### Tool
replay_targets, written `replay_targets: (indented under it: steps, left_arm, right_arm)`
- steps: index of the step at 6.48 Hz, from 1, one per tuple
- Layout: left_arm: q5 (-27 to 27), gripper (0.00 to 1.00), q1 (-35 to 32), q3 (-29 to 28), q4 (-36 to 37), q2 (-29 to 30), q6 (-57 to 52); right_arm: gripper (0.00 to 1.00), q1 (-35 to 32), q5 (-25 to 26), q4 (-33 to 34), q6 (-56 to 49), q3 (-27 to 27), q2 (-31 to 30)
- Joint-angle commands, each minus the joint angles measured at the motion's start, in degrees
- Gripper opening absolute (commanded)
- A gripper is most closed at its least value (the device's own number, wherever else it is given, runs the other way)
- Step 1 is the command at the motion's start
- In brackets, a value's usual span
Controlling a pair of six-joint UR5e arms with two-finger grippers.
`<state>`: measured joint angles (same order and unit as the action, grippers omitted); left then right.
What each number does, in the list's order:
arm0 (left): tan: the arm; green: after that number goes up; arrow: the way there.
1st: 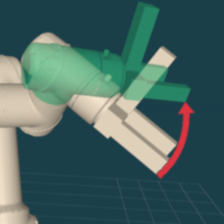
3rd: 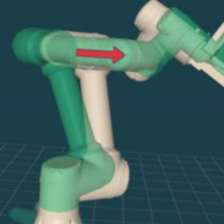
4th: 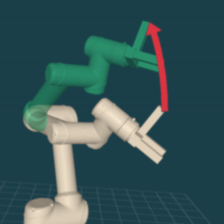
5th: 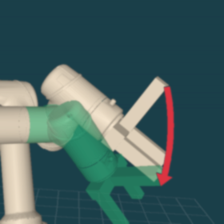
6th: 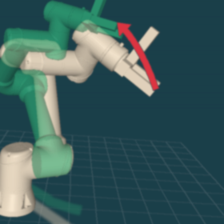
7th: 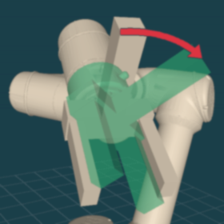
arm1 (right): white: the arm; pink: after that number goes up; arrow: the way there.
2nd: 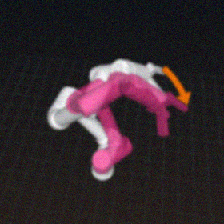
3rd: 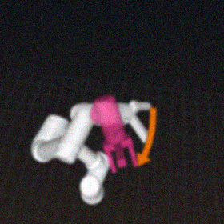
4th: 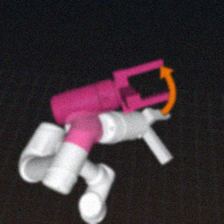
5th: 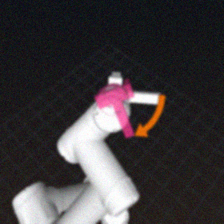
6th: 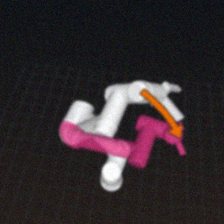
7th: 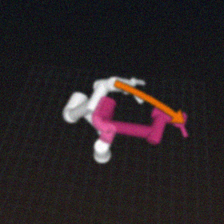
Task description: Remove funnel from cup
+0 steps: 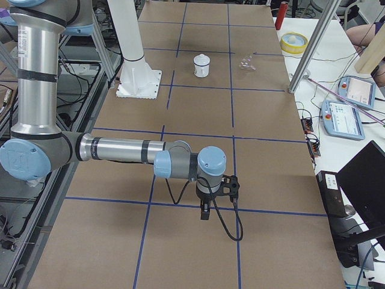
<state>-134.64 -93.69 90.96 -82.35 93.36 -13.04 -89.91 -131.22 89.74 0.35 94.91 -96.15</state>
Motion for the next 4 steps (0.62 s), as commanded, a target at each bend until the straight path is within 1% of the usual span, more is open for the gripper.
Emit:
replay_targets:
  steps: [1,4]
  left_arm:
    - [-0.2,1.0,0.0,0.1,0.1,-0.1,0.2]
    - [-0.2,1.0,0.0,0.4,0.1,0.3,0.1]
  right_arm:
    - [1.0,0.0,0.0,0.0,0.0,0.0,0.0]
    - [1.0,0.0,0.0,0.0,0.0,0.0,0.0]
